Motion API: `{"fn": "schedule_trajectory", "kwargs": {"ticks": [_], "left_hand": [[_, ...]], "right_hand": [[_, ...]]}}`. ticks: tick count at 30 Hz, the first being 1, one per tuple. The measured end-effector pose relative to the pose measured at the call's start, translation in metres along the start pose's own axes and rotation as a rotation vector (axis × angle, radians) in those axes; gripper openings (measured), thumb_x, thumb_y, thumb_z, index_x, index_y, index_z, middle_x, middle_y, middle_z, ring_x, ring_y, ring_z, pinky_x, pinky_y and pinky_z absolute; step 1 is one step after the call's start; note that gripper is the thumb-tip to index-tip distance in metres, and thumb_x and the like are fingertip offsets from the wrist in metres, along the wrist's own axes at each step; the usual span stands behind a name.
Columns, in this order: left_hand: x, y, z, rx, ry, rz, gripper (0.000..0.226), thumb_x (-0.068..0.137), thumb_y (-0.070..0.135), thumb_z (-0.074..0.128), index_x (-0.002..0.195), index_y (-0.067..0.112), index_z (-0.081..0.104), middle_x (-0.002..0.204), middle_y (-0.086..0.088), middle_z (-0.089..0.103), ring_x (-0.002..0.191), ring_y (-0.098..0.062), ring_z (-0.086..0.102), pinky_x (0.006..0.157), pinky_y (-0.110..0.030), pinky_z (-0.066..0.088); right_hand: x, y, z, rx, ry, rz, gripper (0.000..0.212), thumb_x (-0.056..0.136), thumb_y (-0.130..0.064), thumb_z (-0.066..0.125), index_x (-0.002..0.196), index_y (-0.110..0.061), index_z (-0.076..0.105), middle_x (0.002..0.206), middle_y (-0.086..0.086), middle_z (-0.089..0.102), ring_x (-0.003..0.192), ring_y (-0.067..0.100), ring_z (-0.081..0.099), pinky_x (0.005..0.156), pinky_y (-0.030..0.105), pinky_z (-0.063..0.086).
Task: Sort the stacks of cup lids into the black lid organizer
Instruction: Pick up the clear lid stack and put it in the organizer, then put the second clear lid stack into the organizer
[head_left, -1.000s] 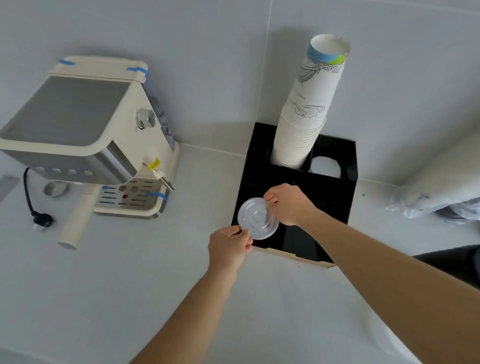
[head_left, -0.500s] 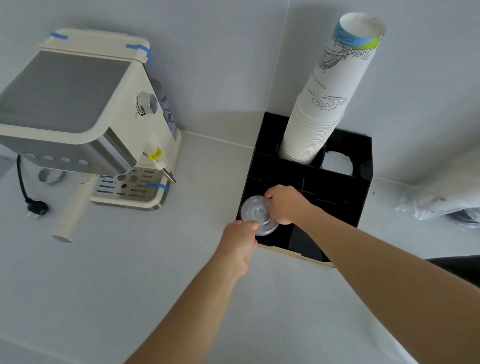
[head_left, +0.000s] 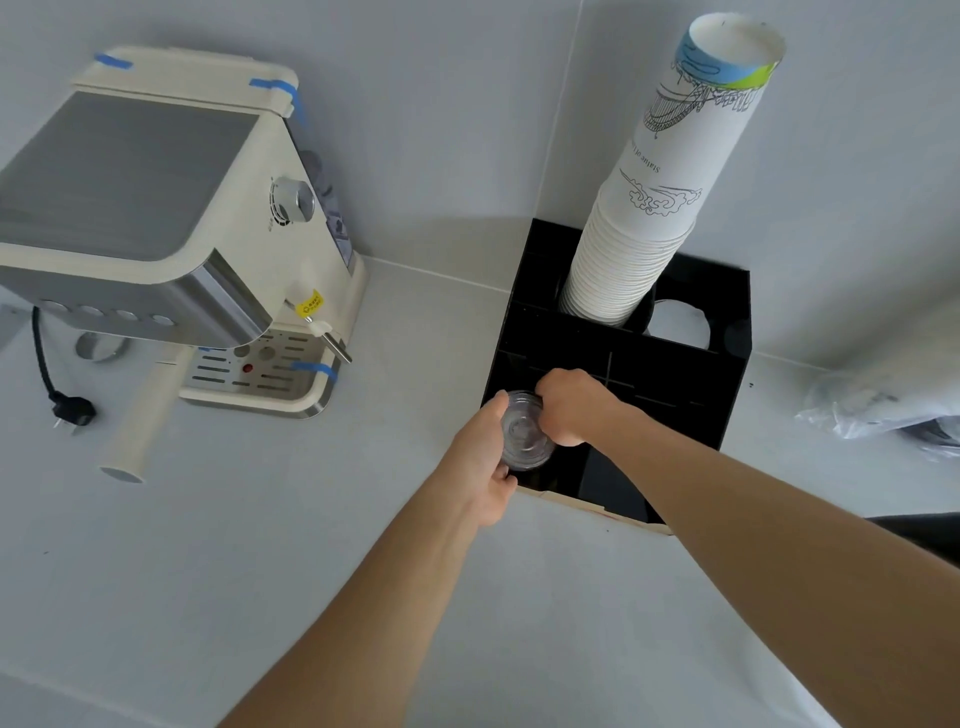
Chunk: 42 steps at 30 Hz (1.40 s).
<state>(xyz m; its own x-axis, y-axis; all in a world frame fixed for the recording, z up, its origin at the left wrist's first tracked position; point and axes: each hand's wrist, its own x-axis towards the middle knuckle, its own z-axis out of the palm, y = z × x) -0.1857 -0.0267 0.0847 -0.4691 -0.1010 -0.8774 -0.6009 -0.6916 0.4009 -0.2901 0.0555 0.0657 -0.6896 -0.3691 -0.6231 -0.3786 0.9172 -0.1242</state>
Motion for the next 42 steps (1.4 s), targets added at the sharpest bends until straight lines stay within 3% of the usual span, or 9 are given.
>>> {"fn": "schedule_trajectory", "kwargs": {"ticks": [3,10,15,19,22,24,28,33,42], "left_hand": [[-0.004,0.003,0.0,-0.021,0.015,-0.01,0.071,0.091,0.049,0.058,0.149,0.017,0.035,0.158,-0.013,0.03,0.146,-0.028,0.03,0.118,-0.041,0.029],[-0.014,0.003,-0.008,-0.032,-0.023,0.002,0.07,0.093,0.046,0.056,0.147,0.007,0.036,0.154,-0.018,0.036,0.144,-0.03,0.033,0.117,-0.041,0.032],[-0.014,-0.002,-0.022,-0.008,-0.047,0.044,0.061,0.094,0.043,0.056,0.141,0.005,0.045,0.144,-0.017,0.05,0.134,-0.028,0.047,0.109,-0.042,0.041],[-0.021,-0.01,-0.034,0.0,-0.052,0.114,0.049,0.096,0.038,0.053,0.131,0.003,0.056,0.127,-0.013,0.064,0.118,-0.024,0.061,0.1,-0.04,0.049],[-0.034,-0.016,-0.041,-0.022,-0.112,0.155,0.039,0.099,0.032,0.05,0.123,0.003,0.063,0.118,-0.012,0.07,0.109,-0.023,0.066,0.095,-0.038,0.051],[-0.045,-0.019,-0.043,-0.012,-0.119,0.184,0.033,0.097,0.029,0.053,0.113,0.004,0.068,0.111,-0.013,0.073,0.101,-0.024,0.069,0.089,-0.036,0.053],[-0.067,-0.026,-0.043,0.014,-0.121,0.24,0.026,0.095,0.025,0.056,0.101,0.005,0.072,0.099,-0.012,0.074,0.087,-0.024,0.069,0.078,-0.034,0.053],[-0.091,-0.041,-0.038,0.074,-0.164,0.293,0.024,0.094,0.025,0.056,0.099,0.006,0.072,0.087,-0.008,0.077,0.082,-0.022,0.069,0.077,-0.034,0.053],[-0.11,-0.085,-0.006,0.182,-0.218,0.278,0.027,0.094,0.028,0.057,0.1,0.007,0.073,0.092,-0.01,0.076,0.084,-0.022,0.069,0.076,-0.034,0.053]], "right_hand": [[-0.003,0.001,-0.003,0.06,-0.006,0.02,0.037,0.091,-0.003,0.049,0.126,-0.003,0.06,0.123,0.016,0.066,0.103,0.029,0.066,0.083,0.035,0.059],[-0.011,0.006,-0.012,0.258,-0.007,0.028,0.043,0.095,-0.011,0.046,0.135,-0.001,0.058,0.14,0.015,0.059,0.128,0.03,0.057,0.105,0.038,0.05],[-0.023,0.015,-0.014,0.498,0.013,0.021,0.031,0.094,-0.012,0.051,0.114,0.0,0.071,0.119,0.022,0.069,0.113,0.039,0.064,0.096,0.042,0.053],[-0.049,0.028,-0.009,0.794,0.084,0.025,0.022,0.094,-0.01,0.057,0.107,-0.001,0.072,0.115,0.025,0.072,0.113,0.043,0.065,0.099,0.051,0.054],[-0.074,0.036,-0.008,1.022,0.101,0.018,0.013,0.096,-0.012,0.059,0.101,-0.014,0.071,0.116,0.015,0.072,0.111,0.031,0.068,0.093,0.038,0.058],[-0.092,0.043,-0.007,1.144,0.107,0.012,0.011,0.098,-0.016,0.06,0.104,-0.017,0.069,0.118,0.011,0.071,0.108,0.024,0.069,0.089,0.031,0.058],[-0.13,0.056,-0.002,1.362,0.145,0.005,0.028,0.1,-0.023,0.058,0.124,-0.011,0.066,0.117,0.008,0.073,0.106,0.023,0.072,0.095,0.038,0.058],[-0.182,0.076,0.014,1.557,0.238,-0.027,0.021,0.099,-0.024,0.059,0.114,-0.013,0.07,0.112,0.007,0.076,0.104,0.024,0.074,0.092,0.038,0.058],[-0.266,0.15,0.062,1.747,0.522,-0.012,0.024,0.086,-0.027,0.069,0.098,-0.008,0.076,0.102,0.021,0.077,0.083,0.026,0.075,0.078,0.036,0.06]]}}
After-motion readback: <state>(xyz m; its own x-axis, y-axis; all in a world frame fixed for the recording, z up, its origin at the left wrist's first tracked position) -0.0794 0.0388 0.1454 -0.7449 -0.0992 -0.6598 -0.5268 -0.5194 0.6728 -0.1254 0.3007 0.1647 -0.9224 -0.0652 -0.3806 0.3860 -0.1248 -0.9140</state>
